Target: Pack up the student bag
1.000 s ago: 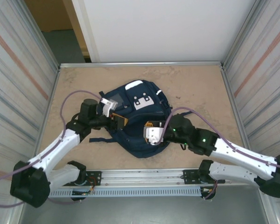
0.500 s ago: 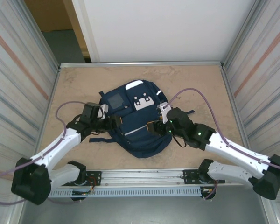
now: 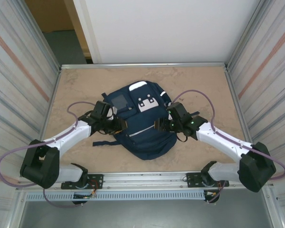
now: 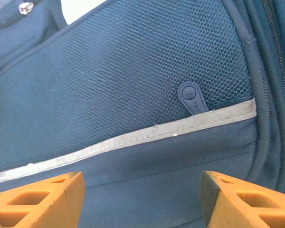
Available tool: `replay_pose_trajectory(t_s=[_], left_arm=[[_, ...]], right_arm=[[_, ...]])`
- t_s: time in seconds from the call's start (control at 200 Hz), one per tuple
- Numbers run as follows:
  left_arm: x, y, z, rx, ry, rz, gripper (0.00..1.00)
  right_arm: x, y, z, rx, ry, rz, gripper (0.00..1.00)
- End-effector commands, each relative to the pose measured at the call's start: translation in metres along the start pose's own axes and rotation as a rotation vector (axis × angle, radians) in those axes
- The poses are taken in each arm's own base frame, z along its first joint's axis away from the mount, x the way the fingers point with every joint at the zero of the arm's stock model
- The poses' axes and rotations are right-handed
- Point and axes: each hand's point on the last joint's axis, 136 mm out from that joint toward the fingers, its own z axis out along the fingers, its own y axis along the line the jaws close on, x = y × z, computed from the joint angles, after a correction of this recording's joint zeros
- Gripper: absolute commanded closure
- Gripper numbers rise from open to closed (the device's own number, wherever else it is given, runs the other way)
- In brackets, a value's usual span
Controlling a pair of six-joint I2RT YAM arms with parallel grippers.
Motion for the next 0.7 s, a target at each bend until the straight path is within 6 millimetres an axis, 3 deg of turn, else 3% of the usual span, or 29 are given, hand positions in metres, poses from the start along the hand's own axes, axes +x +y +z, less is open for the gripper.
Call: replay_pose_trajectory(t_s=[0.0, 0.08, 0.18, 0.381, 0.436, 0.511, 0.541, 0.606, 0.697], left_arm=[[0.002, -0.009, -0.001, 0.046, -0.001, 0.014, 0.8], [0.007, -0.008, 0.001, 0.057, -0.01, 0.015, 0.89], [0.014, -0.008, -0.003, 0.07, -0.04, 0.01, 0.93], [0.038, -0.01, -0.018, 0.081, -0.071, -0.002, 0.95], [0.045, -0.011, -0.021, 0.078, -0.065, -0.001, 0.88], [0.049, -0.004, -0.034, 0.045, -0.095, -0.008, 0.59], [0.048, 0.003, -0.042, 0.013, -0.125, -0.011, 0.52], [0.046, 0.015, -0.062, -0.042, -0.192, -0.016, 0.47], [0.045, 0.016, -0.08, -0.019, -0.236, -0.03, 0.46]], right_arm=[[0.0, -0.005, 0.009, -0.003, 0.025, 0.03, 0.35], [0.001, -0.012, 0.017, 0.023, 0.028, 0.04, 0.35], [-0.002, -0.026, 0.03, 0.06, 0.044, 0.044, 0.36], [-0.02, -0.01, 0.062, -0.062, 0.03, -0.004, 0.39], [-0.031, -0.003, 0.07, -0.079, 0.021, -0.018, 0.39], [-0.046, 0.007, 0.081, -0.113, -0.014, -0.044, 0.4], [-0.052, 0.009, 0.084, -0.116, -0.032, -0.05, 0.4], [-0.067, 0.014, 0.09, -0.128, -0.075, -0.086, 0.39], [-0.085, 0.025, 0.089, -0.177, -0.102, -0.118, 0.39]])
